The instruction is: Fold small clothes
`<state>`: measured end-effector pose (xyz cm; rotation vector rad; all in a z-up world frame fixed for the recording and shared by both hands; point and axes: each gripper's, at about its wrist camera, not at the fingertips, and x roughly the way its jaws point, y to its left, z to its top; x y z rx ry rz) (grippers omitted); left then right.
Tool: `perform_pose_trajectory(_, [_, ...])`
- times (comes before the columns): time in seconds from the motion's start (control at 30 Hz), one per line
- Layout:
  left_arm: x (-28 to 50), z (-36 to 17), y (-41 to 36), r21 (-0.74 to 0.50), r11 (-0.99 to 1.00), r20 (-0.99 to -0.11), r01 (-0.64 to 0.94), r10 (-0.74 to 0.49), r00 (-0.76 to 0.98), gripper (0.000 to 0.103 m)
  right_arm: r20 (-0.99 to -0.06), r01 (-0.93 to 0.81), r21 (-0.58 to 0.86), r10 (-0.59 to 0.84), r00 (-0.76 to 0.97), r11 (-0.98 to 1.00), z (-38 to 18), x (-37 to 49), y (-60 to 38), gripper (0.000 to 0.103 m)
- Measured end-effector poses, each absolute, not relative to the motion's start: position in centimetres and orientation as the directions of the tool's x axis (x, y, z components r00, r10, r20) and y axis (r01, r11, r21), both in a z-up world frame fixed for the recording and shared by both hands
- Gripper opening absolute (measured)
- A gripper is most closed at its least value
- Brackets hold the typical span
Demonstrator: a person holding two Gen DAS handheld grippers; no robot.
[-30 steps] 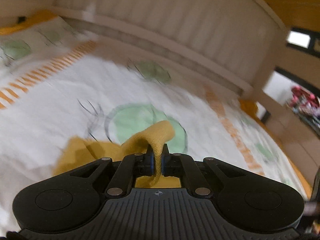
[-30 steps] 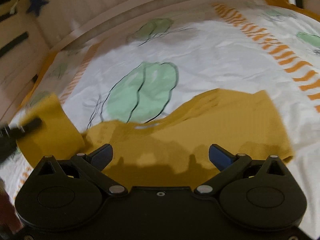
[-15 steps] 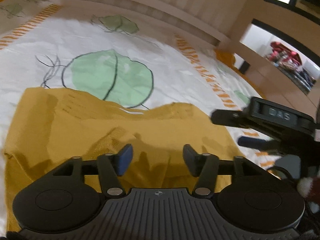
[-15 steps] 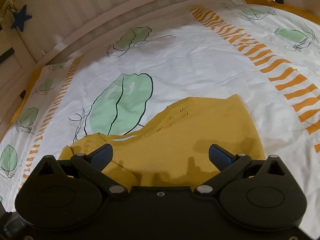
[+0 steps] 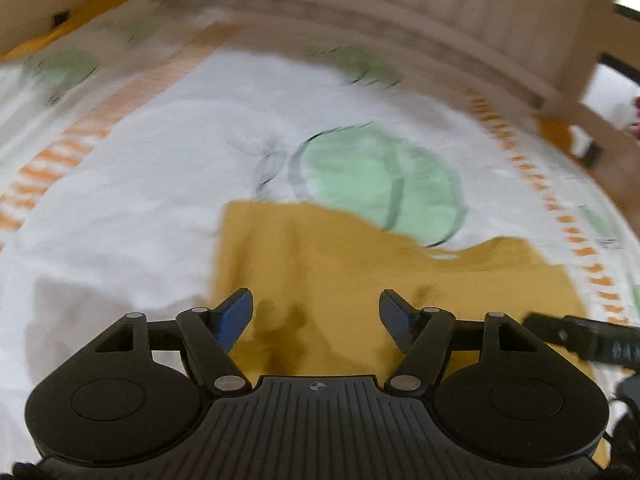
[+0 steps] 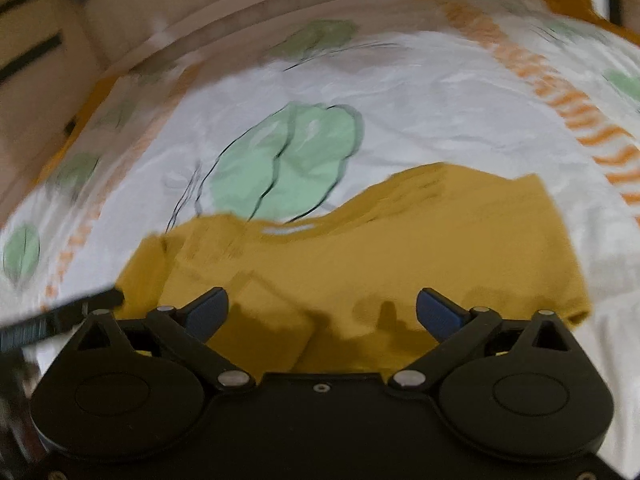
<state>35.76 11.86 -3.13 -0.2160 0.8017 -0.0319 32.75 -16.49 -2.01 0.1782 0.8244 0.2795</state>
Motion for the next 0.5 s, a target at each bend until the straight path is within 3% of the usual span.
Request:
perform_pose_trajectory(0.03, [35.8, -3.4, 12.4, -0.2, 0.977, -0.723, -0.069, -0.1, 0.684, 0.068, -0.701, -0.216, 0.224, 0.312, 0.642, 0.95, -2.1, 32.4, -15.3, 0.087])
perform_pose_trajectory(0.2, [35.7, -4.6, 13.7, -0.155, 0.985, -0.77, -0.08, -0.069, 0.634, 0.068, -0.712, -0.376, 0.056, 0.302, 0.634, 0.925, -3.2, 31.0, -10.3, 0.078])
perform_pose_trajectory(0.27, [35.6, -4.8, 13.8, -0.146, 0.986, -0.777, -0.079, -0.065, 0.627, 0.068, -0.722, -0.419, 0.006, 0.294, 0.627, 0.908, -4.0, 30.7, -8.9, 0.066])
perform_pose_trajectory(0.37, [35.2, -4.7, 14.3, -0.146, 0.986, -0.777, -0.075, -0.067, 0.625, 0.068, -0.741, -0.455, -0.069, 0.26, 0.619, 0.888, -5.4, 30.4, -7.5, 0.057])
perform_pose_trajectory(0.5, [35.2, -4.5, 14.6, -0.152, 0.986, -0.769, -0.074, -0.071, 0.635, 0.068, -0.726, -0.467, -0.071, 0.275, 0.631, 0.882, -5.7, 30.3, -8.0, 0.028])
